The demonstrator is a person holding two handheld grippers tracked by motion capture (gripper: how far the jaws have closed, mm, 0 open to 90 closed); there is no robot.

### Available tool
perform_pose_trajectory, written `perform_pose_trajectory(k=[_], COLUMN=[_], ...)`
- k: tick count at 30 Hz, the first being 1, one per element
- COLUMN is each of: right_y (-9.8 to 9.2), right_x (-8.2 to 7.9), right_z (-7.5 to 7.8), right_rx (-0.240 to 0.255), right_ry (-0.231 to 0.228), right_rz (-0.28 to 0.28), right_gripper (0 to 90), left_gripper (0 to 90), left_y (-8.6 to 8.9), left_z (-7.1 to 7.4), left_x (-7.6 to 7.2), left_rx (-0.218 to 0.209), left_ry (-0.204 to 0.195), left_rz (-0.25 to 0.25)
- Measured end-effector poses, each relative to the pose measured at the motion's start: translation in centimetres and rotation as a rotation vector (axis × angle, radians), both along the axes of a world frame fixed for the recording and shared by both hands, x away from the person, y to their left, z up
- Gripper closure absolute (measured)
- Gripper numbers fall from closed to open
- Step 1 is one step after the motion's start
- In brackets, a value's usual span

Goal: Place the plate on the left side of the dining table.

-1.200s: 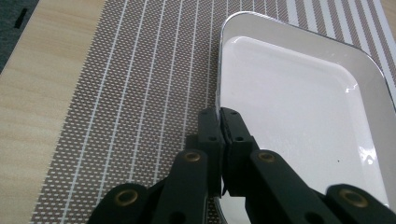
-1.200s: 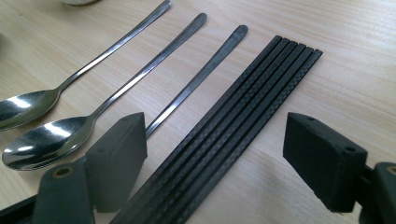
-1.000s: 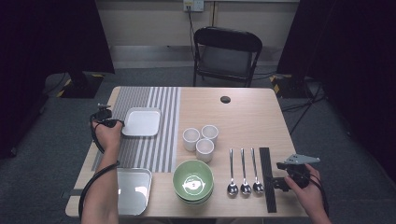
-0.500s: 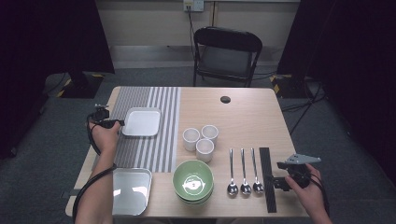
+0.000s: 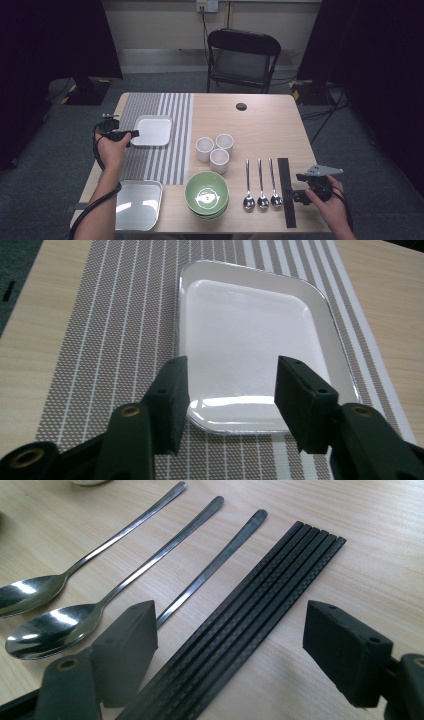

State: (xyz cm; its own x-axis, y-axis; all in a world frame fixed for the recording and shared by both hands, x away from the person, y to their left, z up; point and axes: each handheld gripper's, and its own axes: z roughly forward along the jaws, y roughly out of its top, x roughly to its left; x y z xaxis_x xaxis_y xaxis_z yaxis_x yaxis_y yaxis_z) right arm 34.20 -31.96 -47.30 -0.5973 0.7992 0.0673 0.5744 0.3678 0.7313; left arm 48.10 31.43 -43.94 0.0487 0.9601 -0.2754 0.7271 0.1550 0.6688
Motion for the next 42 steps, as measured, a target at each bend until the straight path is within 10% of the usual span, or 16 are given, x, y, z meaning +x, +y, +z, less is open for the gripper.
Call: perform_pose_trajectory(k=[42], right_y=[2.0], right_x=[1.2], right_z=[0.7], right_rx=[-0.023], right_ry=[-0.021], right_rz=[0.053], right_gripper=[21.2], left_gripper=[23.7], left_y=[-2.9], left_z=[2.0], left_x=[-5.0], left_rx=[-0.014], left_ry=[-0.032], left_rz=[-0.192])
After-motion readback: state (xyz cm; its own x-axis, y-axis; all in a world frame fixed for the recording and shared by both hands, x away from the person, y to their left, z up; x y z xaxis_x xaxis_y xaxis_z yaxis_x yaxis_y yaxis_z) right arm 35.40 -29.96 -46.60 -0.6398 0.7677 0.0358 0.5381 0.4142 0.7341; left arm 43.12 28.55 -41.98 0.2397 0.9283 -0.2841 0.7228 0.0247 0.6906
